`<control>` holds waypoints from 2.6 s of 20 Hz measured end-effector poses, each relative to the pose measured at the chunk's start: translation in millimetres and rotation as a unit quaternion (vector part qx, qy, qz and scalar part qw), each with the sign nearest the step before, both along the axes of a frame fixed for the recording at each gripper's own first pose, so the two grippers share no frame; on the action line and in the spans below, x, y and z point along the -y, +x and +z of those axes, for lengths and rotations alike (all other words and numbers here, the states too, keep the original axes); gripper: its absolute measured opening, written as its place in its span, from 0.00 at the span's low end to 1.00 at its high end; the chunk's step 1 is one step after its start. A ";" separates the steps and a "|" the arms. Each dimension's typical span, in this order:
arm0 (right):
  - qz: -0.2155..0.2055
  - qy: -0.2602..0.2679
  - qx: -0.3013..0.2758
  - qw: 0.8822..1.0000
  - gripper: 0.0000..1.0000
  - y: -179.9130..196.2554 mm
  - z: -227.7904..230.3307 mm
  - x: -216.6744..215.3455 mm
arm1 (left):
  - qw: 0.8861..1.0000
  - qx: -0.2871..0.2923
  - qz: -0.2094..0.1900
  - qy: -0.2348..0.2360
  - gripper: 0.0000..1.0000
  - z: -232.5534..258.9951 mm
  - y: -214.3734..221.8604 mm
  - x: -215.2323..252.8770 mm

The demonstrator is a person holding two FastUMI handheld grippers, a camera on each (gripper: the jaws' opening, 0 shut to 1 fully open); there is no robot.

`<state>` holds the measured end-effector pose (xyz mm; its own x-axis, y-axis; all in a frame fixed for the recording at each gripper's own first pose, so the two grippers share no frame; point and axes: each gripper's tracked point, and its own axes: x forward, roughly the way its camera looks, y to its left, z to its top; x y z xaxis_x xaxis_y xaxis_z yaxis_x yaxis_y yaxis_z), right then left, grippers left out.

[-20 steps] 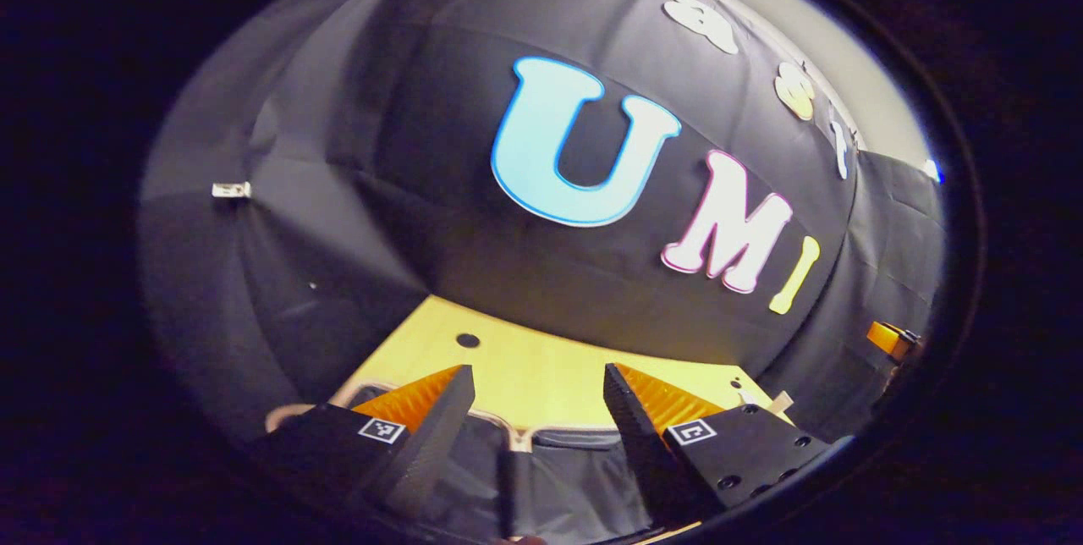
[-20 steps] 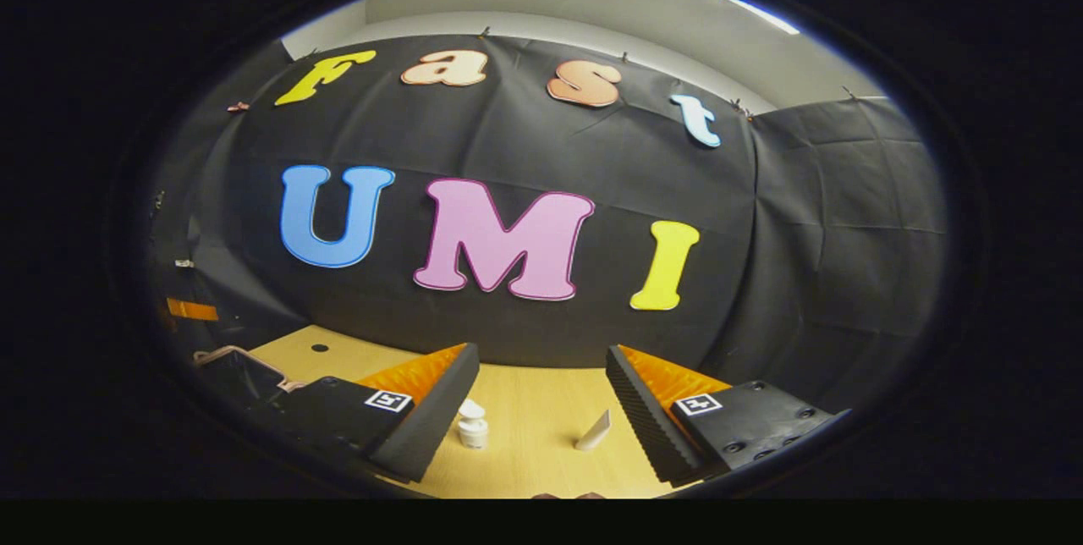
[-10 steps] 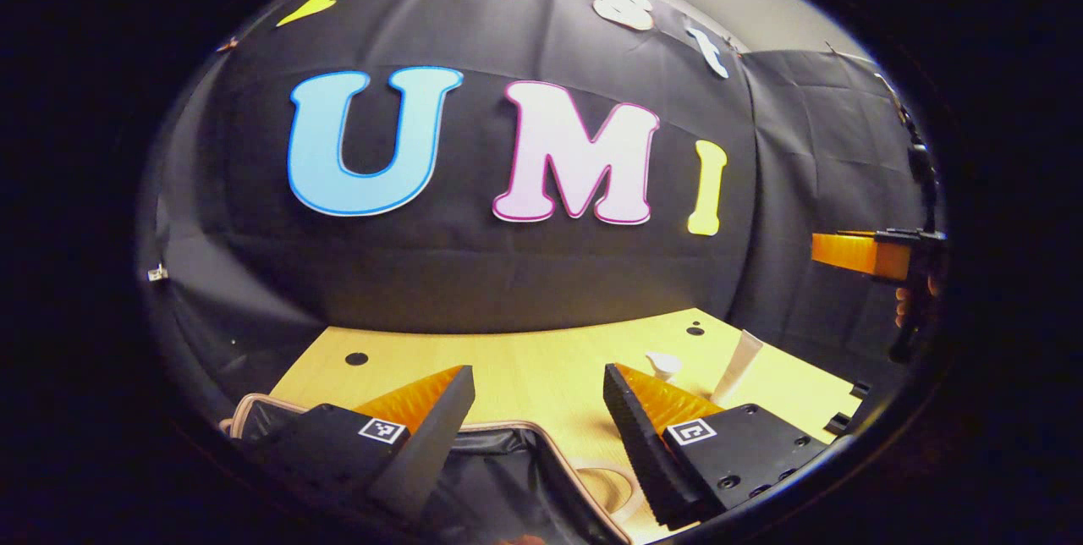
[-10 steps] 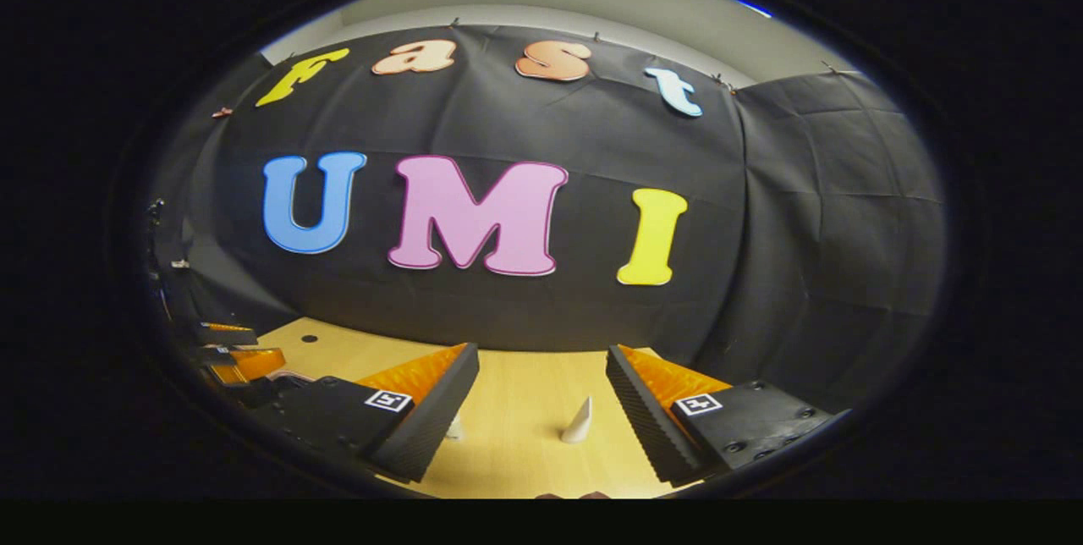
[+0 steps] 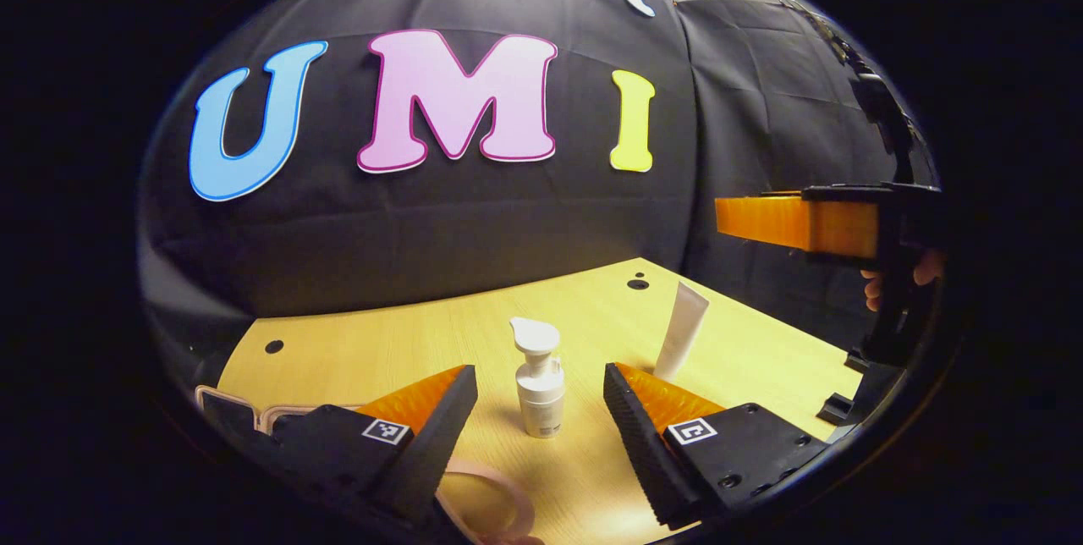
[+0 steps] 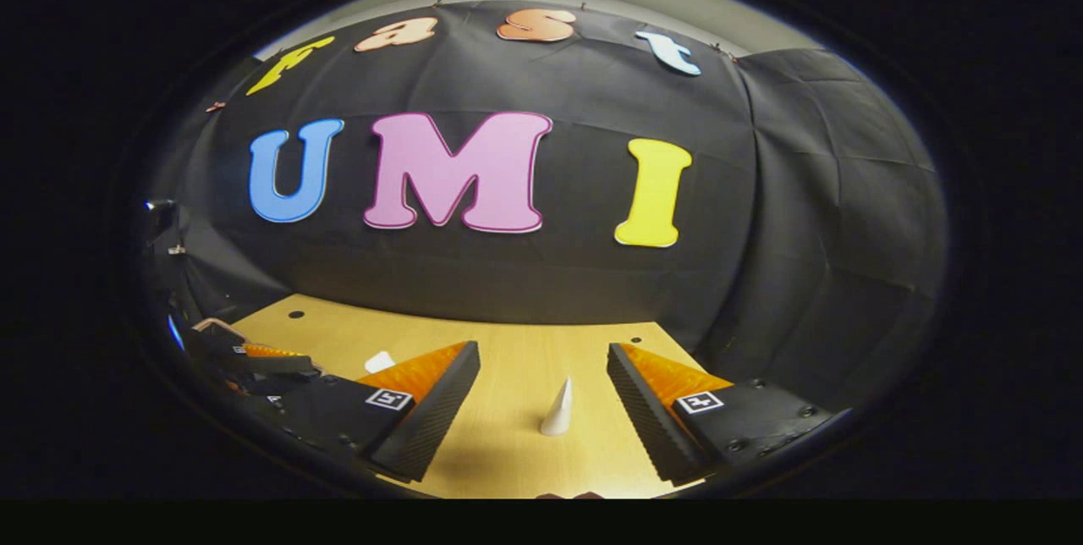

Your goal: First open the suitcase, pack the skin care products into it, and then close the suitcase.

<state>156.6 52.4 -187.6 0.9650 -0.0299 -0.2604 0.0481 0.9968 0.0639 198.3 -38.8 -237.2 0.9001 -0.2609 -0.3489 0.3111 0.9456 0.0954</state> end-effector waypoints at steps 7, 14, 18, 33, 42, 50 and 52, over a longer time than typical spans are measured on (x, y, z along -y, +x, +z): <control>0.021 -0.012 -0.022 0.999 0.96 18.3 -44.2 15.0 | 0.998 -0.055 0.036 0.023 0.95 -63.1 45.0 1.4; 0.041 -0.017 -0.057 0.997 0.96 30.6 -94.5 20.0 | 0.994 -0.088 0.030 0.052 0.95 -105.3 75.7 11.3; 0.043 -0.007 -0.088 0.995 0.97 36.2 -131.4 16.1 | 0.994 -0.093 0.014 0.060 0.61 -112.4 81.1 20.7; 0.002 0.029 -0.170 0.985 0.85 49.8 -212.0 18.4 | 0.983 -0.175 0.057 0.024 0.59 -20.7 -27.8 -53.3; 0.002 0.052 -0.188 0.981 0.24 45.8 -208.1 5.6 | 0.934 -0.296 0.199 0.029 0.59 -14.7 -135.1 -211.0; 0.037 0.086 -0.142 0.985 0.32 3.6 -124.8 -23.2 | 0.885 -0.442 0.141 0.047 0.59 -39.8 -157.9 -228.1; 0.048 0.088 -0.128 0.987 0.32 -7.4 -101.1 -30.7 | 0.867 -0.479 0.122 0.060 0.59 -52.6 -157.2 -233.1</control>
<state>149.2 83.1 -288.8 0.8630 0.1264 -0.4891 -0.0098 0.9722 0.2340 41.1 194.3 -289.8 0.2061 -0.0137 -0.9784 0.0936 0.9956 0.0058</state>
